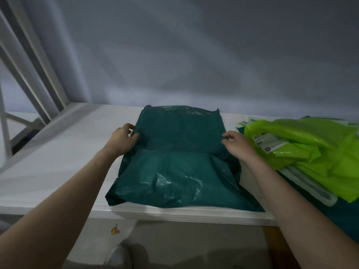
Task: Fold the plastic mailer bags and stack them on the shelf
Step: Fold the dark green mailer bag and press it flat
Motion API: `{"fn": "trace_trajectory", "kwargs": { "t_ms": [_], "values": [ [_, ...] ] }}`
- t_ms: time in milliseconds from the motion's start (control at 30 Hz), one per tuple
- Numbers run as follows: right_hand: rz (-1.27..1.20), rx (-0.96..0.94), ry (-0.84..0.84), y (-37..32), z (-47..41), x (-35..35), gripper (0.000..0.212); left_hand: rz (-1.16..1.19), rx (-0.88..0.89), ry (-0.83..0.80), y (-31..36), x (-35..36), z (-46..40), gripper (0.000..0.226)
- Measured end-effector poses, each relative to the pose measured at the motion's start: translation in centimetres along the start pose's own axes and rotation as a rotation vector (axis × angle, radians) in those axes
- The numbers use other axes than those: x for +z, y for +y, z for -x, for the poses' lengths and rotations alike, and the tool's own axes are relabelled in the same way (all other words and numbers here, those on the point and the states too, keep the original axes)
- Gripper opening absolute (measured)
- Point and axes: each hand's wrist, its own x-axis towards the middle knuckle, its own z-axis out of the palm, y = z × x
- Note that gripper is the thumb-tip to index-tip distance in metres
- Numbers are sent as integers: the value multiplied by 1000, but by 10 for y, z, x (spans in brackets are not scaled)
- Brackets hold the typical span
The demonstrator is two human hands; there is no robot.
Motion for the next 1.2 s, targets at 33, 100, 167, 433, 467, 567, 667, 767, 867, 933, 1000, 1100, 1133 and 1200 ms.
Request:
{"fn": "trace_trajectory", "kwargs": {
  "t_ms": [33, 100, 167, 433, 467, 567, 667, 767, 867, 933, 1000, 1100, 1133, 1200],
  "values": [
    [-15, 18, -1, 2, -4, 1, 38, 45, -19, -17, 2, 1, -3, 39],
    [-48, 47, 5, 4, -12, 4, 39, 157, -56, -36, 5, 3, -10, 38],
    [-59, 63, 13, 5, -17, 7, 41, 235, -70, -26, 8, 5, -16, 34],
    [72, 66, -33, 15, -26, 12, 54, -74, -29, 0, 5, 8, -22, 35],
    [131, 85, -61, 15, -27, 11, 54, -105, -39, -28, 3, 5, -22, 33],
    [340, 141, -199, 7, -21, 4, 56, -262, -85, -216, 3, -8, -19, 34],
    [512, 176, -292, -5, -11, -4, 59, -541, -104, -353, 12, -20, -13, 50],
    [523, 89, -143, -14, -9, -7, 47, -466, 14, -182, 28, -19, -15, 55],
    [398, -164, 27, -24, -16, 4, 46, -323, 255, 30, 49, -1, -19, 48],
    [369, -300, 32, -34, -24, 15, 50, -334, 386, 68, 60, 15, -21, 50],
    [394, -370, -27, -42, -33, 26, 55, -446, 471, 32, 62, 32, -26, 56],
    [509, -442, -58, -50, -49, 41, 60, -656, 494, -27, 58, 46, -41, 62],
    [551, -461, -67, -51, -54, 45, 60, -677, 469, -61, 56, 50, -46, 62],
    [627, -453, -122, -49, -62, 54, 62, -703, 422, -158, 52, 59, -51, 63]
  ]
}}
